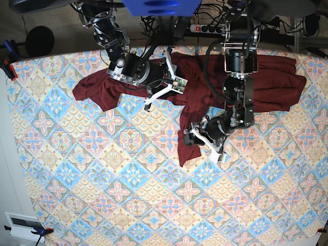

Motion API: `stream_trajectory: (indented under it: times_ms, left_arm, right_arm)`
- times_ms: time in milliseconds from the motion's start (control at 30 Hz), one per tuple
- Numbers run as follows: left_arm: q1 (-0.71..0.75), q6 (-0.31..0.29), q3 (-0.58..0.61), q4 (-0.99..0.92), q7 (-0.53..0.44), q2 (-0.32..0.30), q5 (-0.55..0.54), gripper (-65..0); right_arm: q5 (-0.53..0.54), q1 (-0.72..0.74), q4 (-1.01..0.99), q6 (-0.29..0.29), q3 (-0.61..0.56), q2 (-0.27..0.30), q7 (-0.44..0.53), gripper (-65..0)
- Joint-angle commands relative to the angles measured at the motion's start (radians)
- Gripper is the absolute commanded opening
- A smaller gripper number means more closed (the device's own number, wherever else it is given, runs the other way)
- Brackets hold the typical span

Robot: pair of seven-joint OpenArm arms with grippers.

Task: Layout the t-shirt on the table in an organized manner, then fold the t-shirt properly
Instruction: 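Fold the remaining loose shirt part onto the strip with the left gripper, then hold both ends of the folded shirt strip with both grippers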

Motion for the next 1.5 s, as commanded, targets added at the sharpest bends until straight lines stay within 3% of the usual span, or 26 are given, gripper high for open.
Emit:
stream_trajectory:
  times_ms: [0,200,267,367,400,500,600,767,933,1267,1467]
  left_arm:
    - [-0.023,-0.002,-0.001,-0.01,-0.024,0.008,0.008,-36.7]
    - [-0.035,-0.002,0.0,-0.087,-0.033,0.045,0.05,-39.1]
    - [-0.035,-0.002,0.0,-0.081,-0.032,0.045,0.045,-47.0]
    - [-0.035,-0.002,-0.009,-0.008,-0.03,0.043,0.042,-63.9]
    - [-0.029,-0.002,-0.009,0.024,-0.027,0.04,0.042,-65.0]
    - [0.017,-0.002,-0.017,0.169,-0.03,0.023,0.042,-62.7]
    - [0.078,-0.002,-0.083,0.323,-0.027,0.009,0.027,-64.6]
    - [0.209,-0.002,-0.256,0.55,-0.026,-0.007,-0.084,-64.8]
    - [0.365,-0.002,-0.374,0.728,-0.026,-0.078,-0.179,-64.8]
    - [0.574,-0.002,-0.716,0.768,-0.026,-0.135,-0.317,-64.7]
    - [0.603,-0.002,-0.764,0.759,-0.026,-0.136,-0.288,-64.5]
  right_arm:
    - [0.012,0.015,0.018,-0.004,0.003,-0.002,0.022,-51.1]
    - [0.012,0.018,0.016,-0.004,0.005,-0.002,0.022,-51.1]
    - [0.012,0.02,0.016,-0.004,0.005,-0.002,0.023,-51.1]
    - [0.013,0.02,0.015,-0.004,0.006,-0.002,0.023,-51.1]
    - [0.013,0.02,0.015,-0.004,0.014,-0.002,0.023,-51.1]
    - [0.026,0.02,0.013,-0.004,0.051,-0.002,0.023,-51.1]
    - [0.115,0.012,0.015,-0.004,0.123,-0.002,0.023,-51.2]
    - [0.242,0.012,0.015,-0.004,0.255,-0.002,0.023,-51.2]
    - [0.263,0.012,0.013,-0.004,0.311,-0.002,0.02,-51.2]
    - [0.263,0.009,0.015,-0.004,0.305,0.009,0.02,-51.2]
    - [0.265,0.009,0.016,-0.004,0.304,0.01,0.02,-51.2]
